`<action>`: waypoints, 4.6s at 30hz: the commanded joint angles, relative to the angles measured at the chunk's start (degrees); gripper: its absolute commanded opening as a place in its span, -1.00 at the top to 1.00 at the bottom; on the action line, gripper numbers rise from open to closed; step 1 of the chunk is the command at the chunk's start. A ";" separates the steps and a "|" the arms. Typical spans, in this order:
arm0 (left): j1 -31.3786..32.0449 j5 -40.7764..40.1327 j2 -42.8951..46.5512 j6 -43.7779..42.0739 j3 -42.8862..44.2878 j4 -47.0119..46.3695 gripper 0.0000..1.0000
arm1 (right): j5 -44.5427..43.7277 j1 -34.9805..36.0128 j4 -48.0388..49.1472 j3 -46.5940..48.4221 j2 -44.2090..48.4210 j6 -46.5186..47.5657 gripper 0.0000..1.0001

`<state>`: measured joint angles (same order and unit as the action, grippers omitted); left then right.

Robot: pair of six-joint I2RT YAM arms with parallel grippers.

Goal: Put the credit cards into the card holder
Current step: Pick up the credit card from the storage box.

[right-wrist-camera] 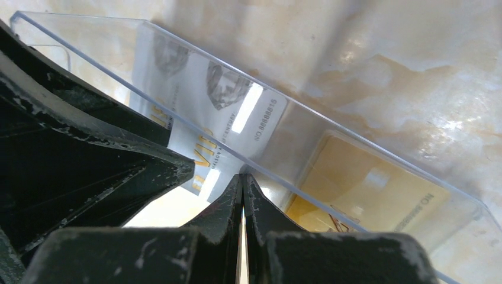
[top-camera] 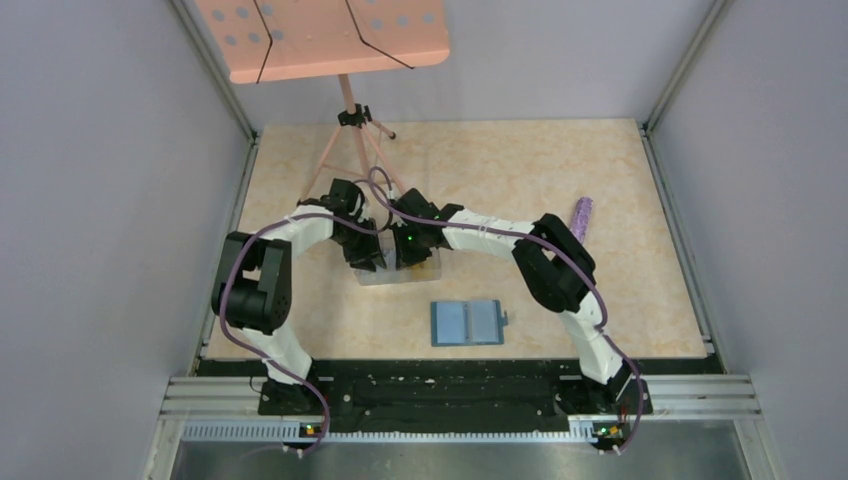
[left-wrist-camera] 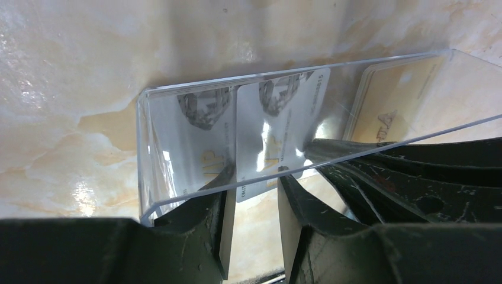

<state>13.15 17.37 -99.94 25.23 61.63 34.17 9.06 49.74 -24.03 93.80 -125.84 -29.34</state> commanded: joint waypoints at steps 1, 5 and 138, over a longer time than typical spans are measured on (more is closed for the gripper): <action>0.65 4.83 -3.37 -0.36 0.14 -3.86 0.25 | -0.22 0.46 -5.04 -1.94 -5.71 1.61 1.00; 0.65 8.61 -2.37 -0.02 0.33 -4.82 0.26 | 1.86 0.45 -4.05 -2.26 -6.40 0.65 1.00; -1.98 1.97 4.51 -11.96 2.49 4.86 0.66 | 15.16 -2.49 18.09 -9.15 6.48 -12.26 1.00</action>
<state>11.35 18.13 -94.76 14.57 63.61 39.57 23.90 47.46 -6.90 83.66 -121.67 -41.65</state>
